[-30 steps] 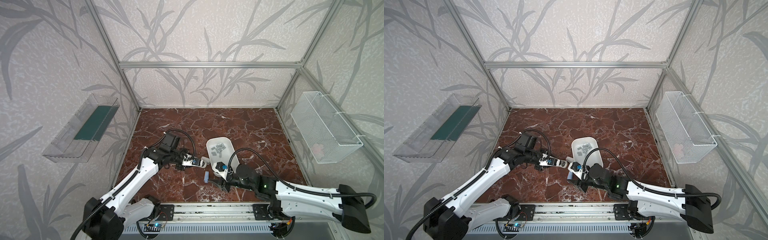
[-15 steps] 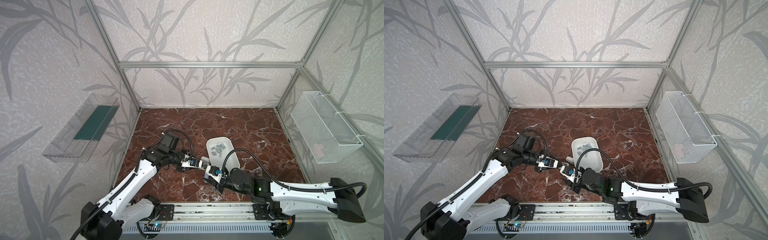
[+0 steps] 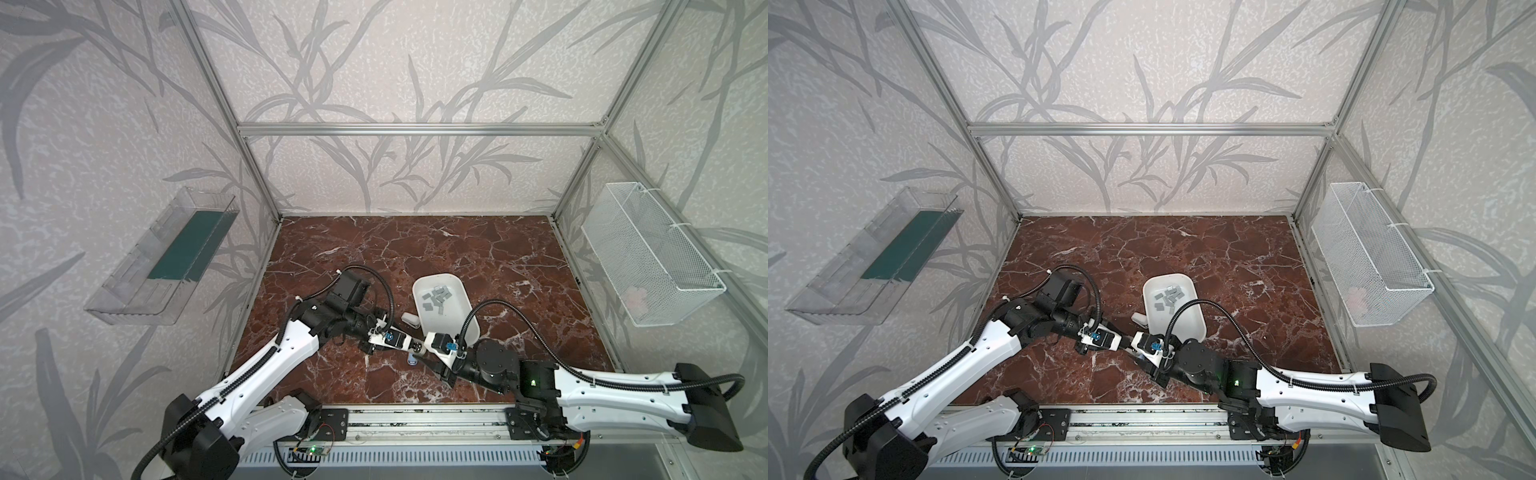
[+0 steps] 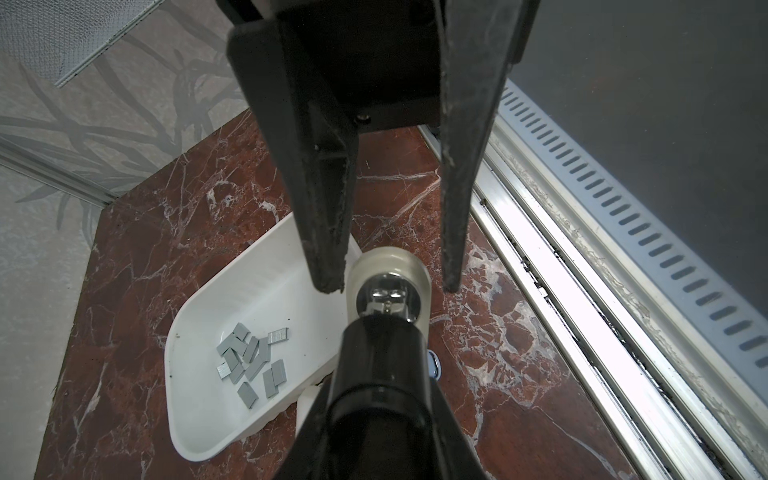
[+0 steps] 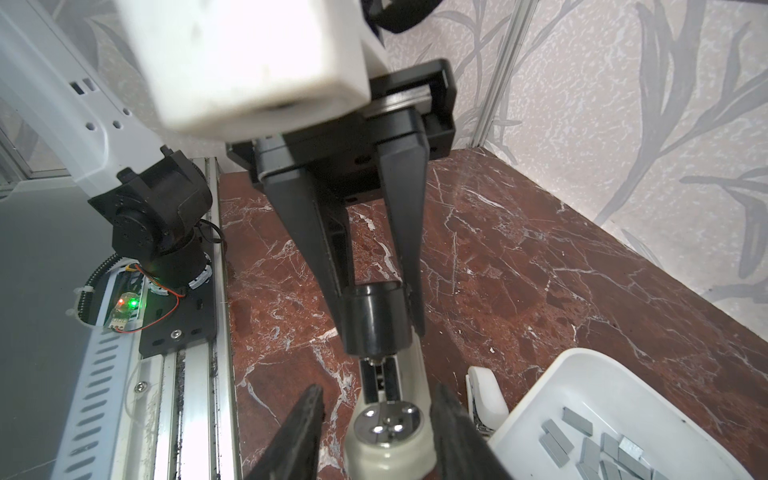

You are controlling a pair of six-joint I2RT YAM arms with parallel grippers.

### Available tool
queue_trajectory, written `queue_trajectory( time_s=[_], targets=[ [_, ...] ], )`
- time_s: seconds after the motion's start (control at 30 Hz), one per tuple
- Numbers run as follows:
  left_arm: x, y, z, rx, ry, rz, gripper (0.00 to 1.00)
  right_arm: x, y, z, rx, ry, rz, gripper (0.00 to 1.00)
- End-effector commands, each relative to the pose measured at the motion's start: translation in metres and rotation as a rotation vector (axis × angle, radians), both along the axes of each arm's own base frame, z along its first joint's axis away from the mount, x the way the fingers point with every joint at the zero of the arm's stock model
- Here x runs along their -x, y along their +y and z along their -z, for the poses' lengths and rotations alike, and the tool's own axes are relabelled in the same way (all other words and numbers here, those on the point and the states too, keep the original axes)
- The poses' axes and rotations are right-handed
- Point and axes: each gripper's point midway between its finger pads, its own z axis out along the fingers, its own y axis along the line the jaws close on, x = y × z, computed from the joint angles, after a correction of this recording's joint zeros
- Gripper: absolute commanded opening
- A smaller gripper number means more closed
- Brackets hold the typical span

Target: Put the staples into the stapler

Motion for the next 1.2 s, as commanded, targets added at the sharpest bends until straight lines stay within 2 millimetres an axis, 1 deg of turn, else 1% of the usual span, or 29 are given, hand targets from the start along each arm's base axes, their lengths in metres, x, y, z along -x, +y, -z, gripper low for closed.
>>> queue_trajectory(
  time_s=[0.0, 0.17, 0.33, 0.73, 0.93, 1.1, 1.17],
  targets=[
    [0.008, -0.003, -0.010, 0.039, -0.028, 0.044, 0.00, -0.002, 0.005, -0.005, 0.015, -0.007, 0.007, 0.43],
    [0.012, -0.005, -0.005, 0.020, -0.031, 0.059, 0.00, -0.005, 0.014, 0.001, 0.052, 0.002, 0.007, 0.37],
    [0.013, -0.005, -0.006, 0.024, -0.036, 0.065, 0.00, -0.007, 0.019, 0.004, 0.069, 0.007, 0.011, 0.35],
    [0.015, -0.005, -0.011, 0.042, -0.043, 0.066, 0.00, -0.012, 0.016, 0.015, 0.112, -0.012, 0.037, 0.25],
    [0.017, -0.006, -0.015, 0.059, -0.048, 0.071, 0.00, -0.014, 0.019, 0.020, 0.124, -0.009, 0.045, 0.25],
    [0.018, -0.006, -0.017, 0.069, -0.050, 0.074, 0.00, -0.015, 0.025, 0.022, 0.133, 0.000, 0.042, 0.30],
    [0.019, -0.006, -0.018, 0.072, -0.053, 0.075, 0.00, -0.015, 0.027, 0.024, 0.138, 0.004, 0.041, 0.30]
  ],
)
